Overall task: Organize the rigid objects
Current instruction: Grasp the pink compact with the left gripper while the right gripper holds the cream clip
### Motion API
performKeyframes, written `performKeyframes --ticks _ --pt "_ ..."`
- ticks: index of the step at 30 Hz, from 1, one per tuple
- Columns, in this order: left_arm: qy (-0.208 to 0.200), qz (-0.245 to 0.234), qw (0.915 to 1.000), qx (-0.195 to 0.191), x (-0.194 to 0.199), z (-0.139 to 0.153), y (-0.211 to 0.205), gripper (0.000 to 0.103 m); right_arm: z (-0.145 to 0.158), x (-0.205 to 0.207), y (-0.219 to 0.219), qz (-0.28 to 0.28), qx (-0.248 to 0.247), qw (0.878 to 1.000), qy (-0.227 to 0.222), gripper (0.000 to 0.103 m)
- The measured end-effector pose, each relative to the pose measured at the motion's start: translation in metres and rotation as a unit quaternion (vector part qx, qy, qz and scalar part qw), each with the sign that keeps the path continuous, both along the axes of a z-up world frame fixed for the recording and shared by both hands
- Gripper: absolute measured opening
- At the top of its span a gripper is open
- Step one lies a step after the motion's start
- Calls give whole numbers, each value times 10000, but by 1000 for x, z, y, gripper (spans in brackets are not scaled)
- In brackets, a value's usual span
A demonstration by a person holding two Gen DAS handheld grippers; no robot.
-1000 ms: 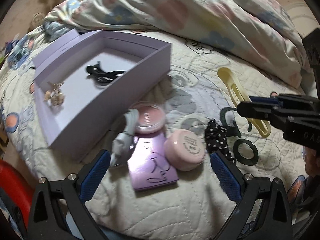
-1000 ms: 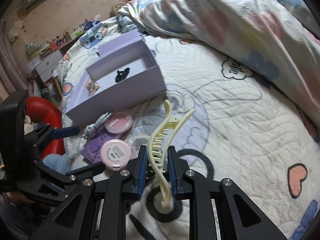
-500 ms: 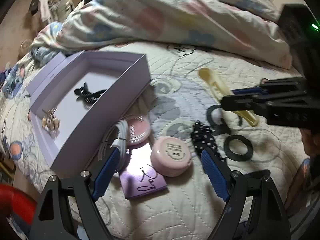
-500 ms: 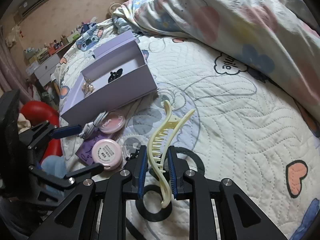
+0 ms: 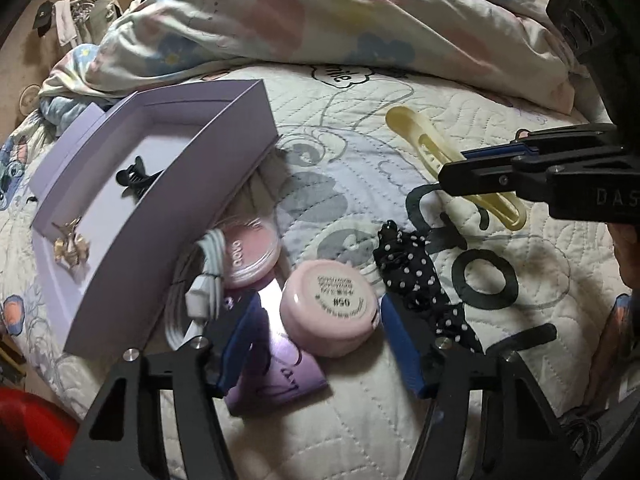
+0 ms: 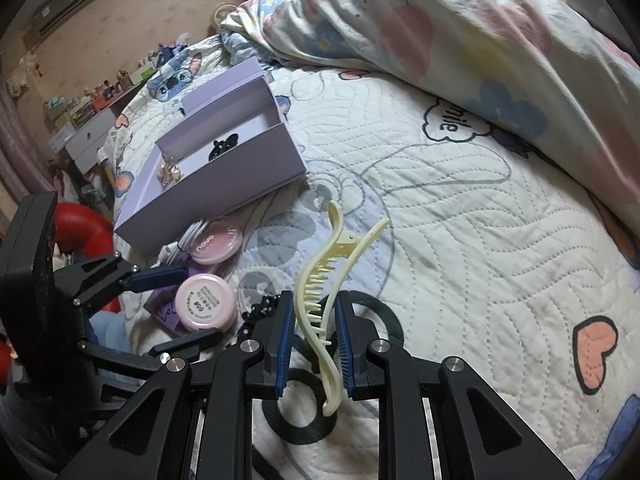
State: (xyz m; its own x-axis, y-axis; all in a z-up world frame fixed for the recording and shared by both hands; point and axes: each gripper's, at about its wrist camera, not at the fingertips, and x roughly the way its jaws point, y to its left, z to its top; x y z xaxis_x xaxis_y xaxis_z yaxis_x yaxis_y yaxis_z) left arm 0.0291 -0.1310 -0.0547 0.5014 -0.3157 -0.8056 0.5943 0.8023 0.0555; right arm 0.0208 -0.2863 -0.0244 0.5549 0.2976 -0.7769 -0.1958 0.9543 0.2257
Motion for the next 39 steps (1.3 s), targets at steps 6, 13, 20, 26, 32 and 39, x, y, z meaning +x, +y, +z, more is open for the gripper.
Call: performKeyframes --ticks 6,13,20,26,32,39 --pt "-48 -154 9999 -25 5 -2 -7 51 -4 1 -1 -29 26 10000 63 20" --pt "102 -21 9995 -293 7 3 0 51 -4 1 -1 -23 37 10000 58 20" --pt "132 321 9981 -515 2 14 12 51 0 0 7 119 72 9999 38 20" --pt "141 669 9953 -680 -5 23 32 51 6 -5 23 337 127 9993 -34 20" --pt "53 1007 9923 -725 -13 31 54 51 11 -9 43 584 155 9981 -114 20" --pt "-93 1462 9864 -749 -25 40 84 51 14 -14 70 924 212 9954 -152 20"
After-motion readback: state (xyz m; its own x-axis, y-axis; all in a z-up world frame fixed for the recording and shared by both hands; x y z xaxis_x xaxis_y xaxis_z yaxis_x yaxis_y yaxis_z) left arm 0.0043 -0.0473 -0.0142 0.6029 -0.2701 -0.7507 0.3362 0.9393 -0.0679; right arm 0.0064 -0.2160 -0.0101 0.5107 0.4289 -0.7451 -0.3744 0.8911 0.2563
